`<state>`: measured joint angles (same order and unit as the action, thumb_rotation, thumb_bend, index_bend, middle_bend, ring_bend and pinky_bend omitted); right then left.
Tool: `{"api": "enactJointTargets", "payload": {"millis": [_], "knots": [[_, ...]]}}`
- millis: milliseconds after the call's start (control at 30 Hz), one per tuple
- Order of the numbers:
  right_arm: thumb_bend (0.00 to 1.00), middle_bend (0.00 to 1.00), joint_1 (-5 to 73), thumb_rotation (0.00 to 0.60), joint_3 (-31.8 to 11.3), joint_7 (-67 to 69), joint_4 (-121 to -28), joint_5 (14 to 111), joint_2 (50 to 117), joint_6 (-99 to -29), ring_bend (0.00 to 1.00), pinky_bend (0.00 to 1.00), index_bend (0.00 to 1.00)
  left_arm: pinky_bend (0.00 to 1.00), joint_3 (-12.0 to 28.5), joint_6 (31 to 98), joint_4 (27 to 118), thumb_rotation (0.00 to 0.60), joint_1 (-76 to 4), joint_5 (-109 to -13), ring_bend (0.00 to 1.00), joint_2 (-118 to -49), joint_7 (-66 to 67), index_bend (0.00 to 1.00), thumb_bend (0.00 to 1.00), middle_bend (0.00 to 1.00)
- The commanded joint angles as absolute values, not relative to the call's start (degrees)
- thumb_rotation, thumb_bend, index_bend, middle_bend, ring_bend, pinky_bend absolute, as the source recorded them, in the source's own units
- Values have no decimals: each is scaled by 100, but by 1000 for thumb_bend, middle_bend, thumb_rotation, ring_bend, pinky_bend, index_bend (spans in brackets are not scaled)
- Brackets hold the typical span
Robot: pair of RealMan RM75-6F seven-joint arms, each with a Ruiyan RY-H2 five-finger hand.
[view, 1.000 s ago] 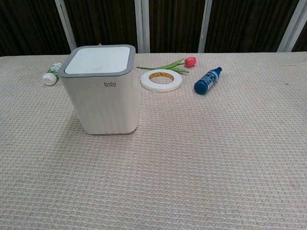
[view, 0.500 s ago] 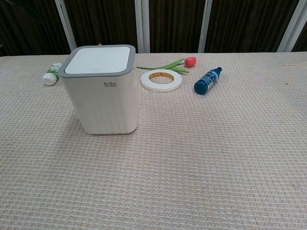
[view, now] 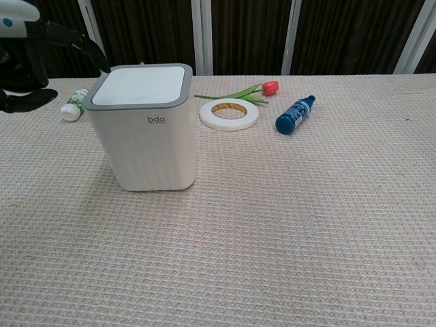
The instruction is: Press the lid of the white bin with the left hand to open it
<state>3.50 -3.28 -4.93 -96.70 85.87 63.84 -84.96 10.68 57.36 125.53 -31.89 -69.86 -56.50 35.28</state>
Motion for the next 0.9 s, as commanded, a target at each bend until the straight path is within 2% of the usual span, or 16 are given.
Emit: {"api": "enactJointTargets", "payload": {"millis": [33, 533, 900], "knots": [[268, 19, 351, 600, -337, -489, -9661, 8574, 6387, -8497, 2, 0, 101, 765, 1041, 5714, 12540, 600, -3410, -6598, 790, -5848, 3932, 204, 720, 933], [268, 19, 376, 600, -366, -514, -9621, 8503, 6421, -8453, 2, 0, 101, 765, 880, 6287, 12467, 600, -4038, -5388, 790, -6530, 5341, 203, 721, 934], [268, 19, 378, 600, -365, -495, -9638, 8520, 6413, -8463, 2, 0, 101, 765, 632, 6364, 12549, 600, -4311, -4985, 791, -6611, 5582, 202, 721, 934]]}}
